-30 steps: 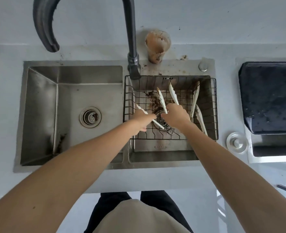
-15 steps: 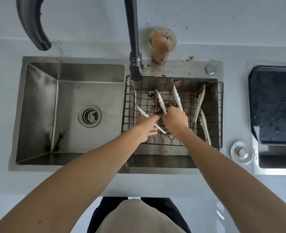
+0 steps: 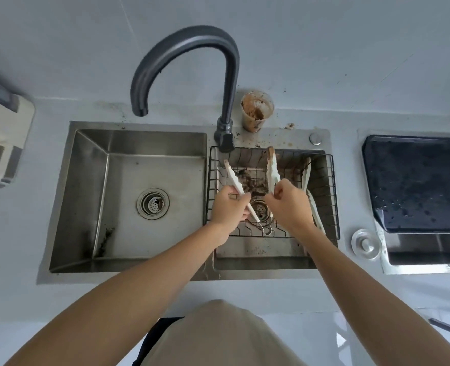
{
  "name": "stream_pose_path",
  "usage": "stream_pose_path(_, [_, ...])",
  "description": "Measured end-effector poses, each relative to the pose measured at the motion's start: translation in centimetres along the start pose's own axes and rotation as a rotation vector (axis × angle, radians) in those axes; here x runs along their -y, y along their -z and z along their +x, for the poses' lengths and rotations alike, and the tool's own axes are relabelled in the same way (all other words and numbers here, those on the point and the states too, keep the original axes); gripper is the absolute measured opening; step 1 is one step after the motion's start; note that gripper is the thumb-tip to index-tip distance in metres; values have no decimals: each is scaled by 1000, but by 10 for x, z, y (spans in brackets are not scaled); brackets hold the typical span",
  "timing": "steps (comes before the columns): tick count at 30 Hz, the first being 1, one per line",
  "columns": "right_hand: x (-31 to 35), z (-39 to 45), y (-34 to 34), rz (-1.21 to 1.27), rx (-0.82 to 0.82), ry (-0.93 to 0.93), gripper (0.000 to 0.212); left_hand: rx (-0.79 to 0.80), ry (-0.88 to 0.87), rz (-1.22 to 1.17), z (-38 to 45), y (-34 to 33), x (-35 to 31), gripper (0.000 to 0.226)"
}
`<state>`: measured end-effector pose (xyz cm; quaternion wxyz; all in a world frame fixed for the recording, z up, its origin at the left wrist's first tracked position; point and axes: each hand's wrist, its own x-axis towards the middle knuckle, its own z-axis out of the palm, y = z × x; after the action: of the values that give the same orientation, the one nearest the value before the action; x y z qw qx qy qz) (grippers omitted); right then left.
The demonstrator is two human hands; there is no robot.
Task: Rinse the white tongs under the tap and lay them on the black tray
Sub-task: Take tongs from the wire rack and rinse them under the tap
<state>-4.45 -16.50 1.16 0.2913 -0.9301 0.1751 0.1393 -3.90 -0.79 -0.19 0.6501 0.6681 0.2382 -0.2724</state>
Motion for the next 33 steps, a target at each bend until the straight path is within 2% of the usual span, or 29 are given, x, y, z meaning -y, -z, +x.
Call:
stream_pose_path(9, [82,-49,-27,86,-35,98,19,-89,-237,26,-29,98,-20,14])
stream_pose_path(13, [116,-58,-44,38,-6,138,19,-123,-257,60,-27,139,-21,10])
stream_pose_path(17, [140,-56,-54,-5,75,187,21,-191,-276,125,-24,171,-28,16])
stream_pose_path(21, [161,-40,-47,-16,110,258,36,-242,-246,84,-21,194,-39,16])
stream_pose_path(24, [169,-21,-40,88,38,222,47,-273,-227,79,-17,204,-42,18])
stream_pose_path(28, [170,6,-30,179,-108,119,38,-299,-199,62,-9,207,-42,21])
stream_pose_path(33, [162,41,-21,-151,-151,230,28,-327,-165,59,-2,204,-41,22])
